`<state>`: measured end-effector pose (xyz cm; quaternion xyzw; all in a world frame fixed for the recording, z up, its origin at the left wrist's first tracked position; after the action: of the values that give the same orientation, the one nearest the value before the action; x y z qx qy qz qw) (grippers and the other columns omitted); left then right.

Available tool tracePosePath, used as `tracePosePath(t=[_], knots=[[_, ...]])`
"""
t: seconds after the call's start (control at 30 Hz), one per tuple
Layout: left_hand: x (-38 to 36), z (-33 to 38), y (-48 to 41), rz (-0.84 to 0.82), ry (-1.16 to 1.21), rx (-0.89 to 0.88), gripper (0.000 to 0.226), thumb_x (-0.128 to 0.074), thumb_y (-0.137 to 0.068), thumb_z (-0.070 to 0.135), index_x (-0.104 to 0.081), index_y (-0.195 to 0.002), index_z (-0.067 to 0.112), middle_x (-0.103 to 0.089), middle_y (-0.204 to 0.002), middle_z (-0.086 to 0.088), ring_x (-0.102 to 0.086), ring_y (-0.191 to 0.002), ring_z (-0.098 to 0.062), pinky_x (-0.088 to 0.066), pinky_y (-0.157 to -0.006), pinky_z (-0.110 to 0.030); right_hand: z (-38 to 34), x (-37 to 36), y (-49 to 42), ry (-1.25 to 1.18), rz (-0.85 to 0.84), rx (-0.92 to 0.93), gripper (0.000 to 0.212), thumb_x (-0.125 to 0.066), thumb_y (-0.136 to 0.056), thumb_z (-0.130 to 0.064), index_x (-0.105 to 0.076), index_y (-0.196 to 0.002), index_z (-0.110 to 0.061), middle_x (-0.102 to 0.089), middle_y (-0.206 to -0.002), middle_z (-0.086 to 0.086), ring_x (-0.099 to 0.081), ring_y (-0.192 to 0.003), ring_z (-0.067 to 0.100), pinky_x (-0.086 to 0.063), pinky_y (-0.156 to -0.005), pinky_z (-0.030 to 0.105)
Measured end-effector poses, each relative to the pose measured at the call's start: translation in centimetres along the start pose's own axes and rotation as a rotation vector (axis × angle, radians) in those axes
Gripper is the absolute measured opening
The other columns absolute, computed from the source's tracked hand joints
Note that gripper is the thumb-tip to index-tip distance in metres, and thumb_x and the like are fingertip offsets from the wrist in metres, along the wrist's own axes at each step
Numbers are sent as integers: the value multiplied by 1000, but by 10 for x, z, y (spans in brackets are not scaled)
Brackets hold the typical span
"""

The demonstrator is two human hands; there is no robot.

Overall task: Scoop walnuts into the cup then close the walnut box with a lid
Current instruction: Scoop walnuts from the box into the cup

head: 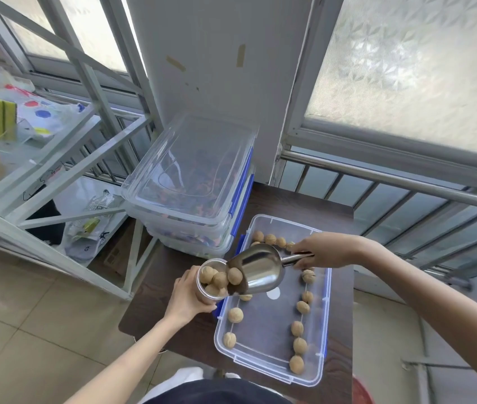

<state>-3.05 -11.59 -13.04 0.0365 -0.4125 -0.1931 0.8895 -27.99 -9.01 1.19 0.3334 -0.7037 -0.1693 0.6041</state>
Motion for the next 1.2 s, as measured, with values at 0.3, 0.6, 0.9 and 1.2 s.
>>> tracePosePath(t=[0.3,0.6,0.9,1.2], knots=[[4,-1,-1,3,33,15,73,-85,-43,32,-50,-107,22,-62,-103,6,-60,-100,-19,-48,-90,-40,-2,20,1,59,69,4,20,-50,-93,-36,-46,-77,-24,-46,-63,-8,-43,-64,18,-29,-53,25],[4,-5,3,20,57,29,72,-85,-42,32,-51,-105,22,-64,-101,4,-63,-98,-20,-51,-87,-42,-8,29,1,155,99,15,21,-48,-93,-39,-57,-96,-19,-52,-74,-5,-49,-75,21,-30,-54,26],[6,-1,1,47,54,5,74,-86,-42,28,-51,-107,17,-63,-101,3,-61,-99,-21,-49,-90,-44,-10,21,9,165,5,35,18,-48,-93,-39,-51,-87,-23,-54,-77,-6,-49,-74,21,-33,-59,30],[2,-1,-6,9,29,-5,77,-86,-43,32,-50,-110,18,-62,-103,3,-60,-100,-21,-48,-92,-44,-3,20,3,99,-9,12,22,-49,-93,-39,-45,-74,-29,-47,-66,-9,-46,-69,18,-32,-59,29]])
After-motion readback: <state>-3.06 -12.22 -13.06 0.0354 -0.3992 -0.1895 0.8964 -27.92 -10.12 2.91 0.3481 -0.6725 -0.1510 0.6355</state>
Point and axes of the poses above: each hand's wrist, its own y-axis away from the middle knuckle, its own x-axis out of the back of the hand, z = x × y, the point moved 9 cm from there along -y, towards the middle knuckle
